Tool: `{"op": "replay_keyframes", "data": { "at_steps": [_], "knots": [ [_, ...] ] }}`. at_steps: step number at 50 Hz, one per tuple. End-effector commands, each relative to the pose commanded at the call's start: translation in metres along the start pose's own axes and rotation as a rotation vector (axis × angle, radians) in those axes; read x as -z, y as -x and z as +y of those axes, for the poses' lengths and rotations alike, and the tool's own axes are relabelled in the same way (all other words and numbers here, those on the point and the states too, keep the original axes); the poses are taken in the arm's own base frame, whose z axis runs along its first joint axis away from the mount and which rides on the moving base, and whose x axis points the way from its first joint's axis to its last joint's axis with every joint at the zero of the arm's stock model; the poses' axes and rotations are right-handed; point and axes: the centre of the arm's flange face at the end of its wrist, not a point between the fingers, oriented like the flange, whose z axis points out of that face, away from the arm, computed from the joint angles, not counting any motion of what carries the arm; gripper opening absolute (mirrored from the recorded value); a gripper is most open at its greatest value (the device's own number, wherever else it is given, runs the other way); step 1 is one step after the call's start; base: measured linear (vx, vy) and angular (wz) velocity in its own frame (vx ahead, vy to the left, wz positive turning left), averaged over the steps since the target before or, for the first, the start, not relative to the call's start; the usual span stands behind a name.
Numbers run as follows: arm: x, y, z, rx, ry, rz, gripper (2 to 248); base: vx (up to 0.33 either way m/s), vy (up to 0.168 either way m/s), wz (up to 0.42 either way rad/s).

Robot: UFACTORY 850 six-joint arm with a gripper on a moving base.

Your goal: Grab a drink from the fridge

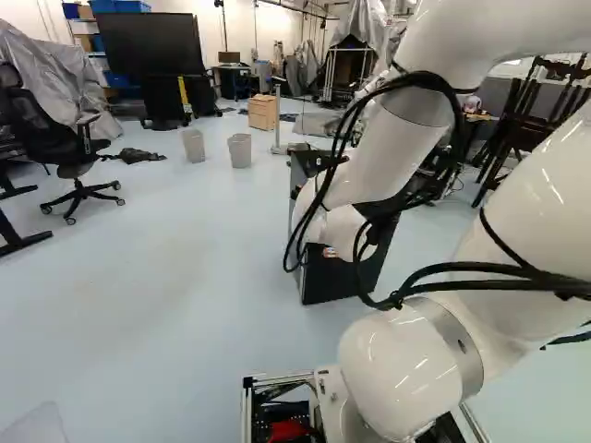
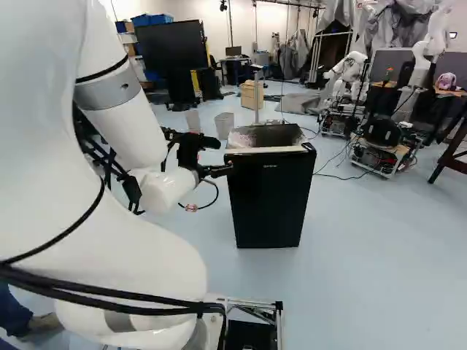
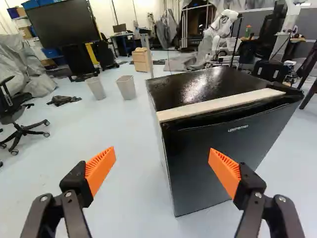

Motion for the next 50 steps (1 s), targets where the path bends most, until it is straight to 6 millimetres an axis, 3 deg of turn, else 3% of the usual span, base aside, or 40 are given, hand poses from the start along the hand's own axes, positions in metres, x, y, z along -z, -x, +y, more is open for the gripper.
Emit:
{"op": "replay_keyframes", "data": {
  "at_steps": [50],
  "knots": [
    [-0.031,0.032,-0.039,-0.045,0.189,0.044,247,0.0,0.0,0.0]
  ]
}}
